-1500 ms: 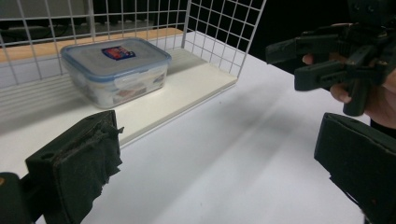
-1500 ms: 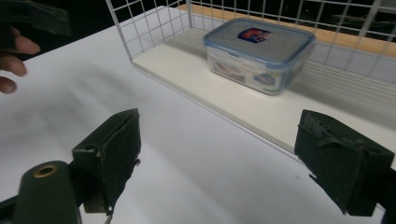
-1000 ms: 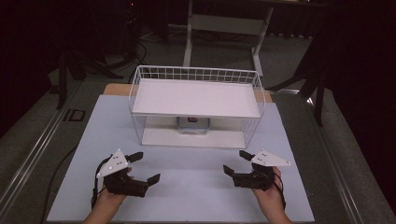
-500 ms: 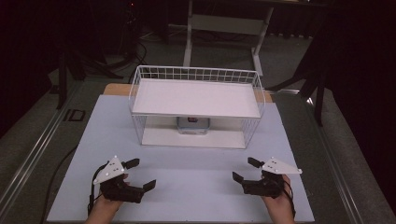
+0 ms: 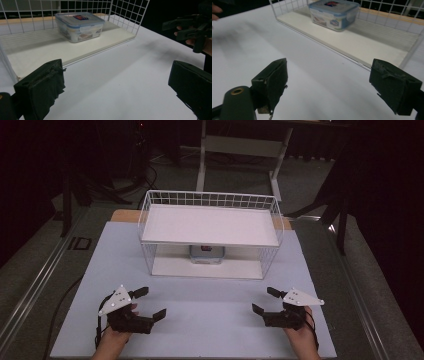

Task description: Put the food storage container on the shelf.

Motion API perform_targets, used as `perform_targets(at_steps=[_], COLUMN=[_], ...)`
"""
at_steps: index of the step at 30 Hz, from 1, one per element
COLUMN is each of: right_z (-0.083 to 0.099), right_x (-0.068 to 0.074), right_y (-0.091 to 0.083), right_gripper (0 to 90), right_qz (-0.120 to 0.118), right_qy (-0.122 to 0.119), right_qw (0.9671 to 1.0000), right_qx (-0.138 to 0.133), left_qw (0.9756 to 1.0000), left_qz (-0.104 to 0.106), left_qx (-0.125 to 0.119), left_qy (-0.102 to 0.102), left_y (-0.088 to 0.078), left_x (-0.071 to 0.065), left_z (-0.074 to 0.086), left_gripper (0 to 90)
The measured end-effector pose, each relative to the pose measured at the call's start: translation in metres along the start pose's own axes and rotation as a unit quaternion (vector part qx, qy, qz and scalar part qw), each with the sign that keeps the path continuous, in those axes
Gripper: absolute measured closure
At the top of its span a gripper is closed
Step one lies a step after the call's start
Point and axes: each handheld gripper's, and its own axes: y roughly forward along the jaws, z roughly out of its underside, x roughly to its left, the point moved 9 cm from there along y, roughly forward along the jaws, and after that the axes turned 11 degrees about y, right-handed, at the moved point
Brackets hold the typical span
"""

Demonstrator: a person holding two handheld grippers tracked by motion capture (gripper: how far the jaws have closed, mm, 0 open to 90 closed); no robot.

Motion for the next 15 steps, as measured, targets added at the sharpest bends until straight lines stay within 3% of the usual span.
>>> perform_targets(at_steps=[3,7,9,14,15], right_z=[-0.001,-0.0006,-0.0017,-0.0043,-0.0068], right_x=[-0.0022,0.0004,0.003,0.0042,0.0047], right_y=[-0.0002,-0.0005,-0.0004,0.0001,-0.0001], right_gripper=[15.0,15.1,15.1,15.0,14.9], right_qz=[-0.001,-0.014,-0.028,-0.031,-0.039], right_qy=[0.0,-0.011,-0.002,0.005,0.017], right_qw=[1.0,0.9998,0.9996,0.9993,0.9988], right_qx=[-0.002,-0.001,-0.007,-0.018,-0.025], left_qw=[0.9999,0.9996,0.9996,0.9995,0.9996], left_qz=[-0.002,-0.007,-0.012,-0.015,-0.014], left_qx=[-0.011,-0.027,-0.026,-0.027,-0.025], left_qy=[0.006,-0.002,-0.001,0.005,0.003], left_y=[-0.0025,-0.0063,-0.0072,-0.0083,-0.008], left_x=[-0.0003,0.0023,0.0035,0.0048,0.0051], left_z=[-0.0044,-0.0071,-0.0057,-0.0029,-0.002], left_gripper=[1.2,1.2,1.2,1.2,1.2])
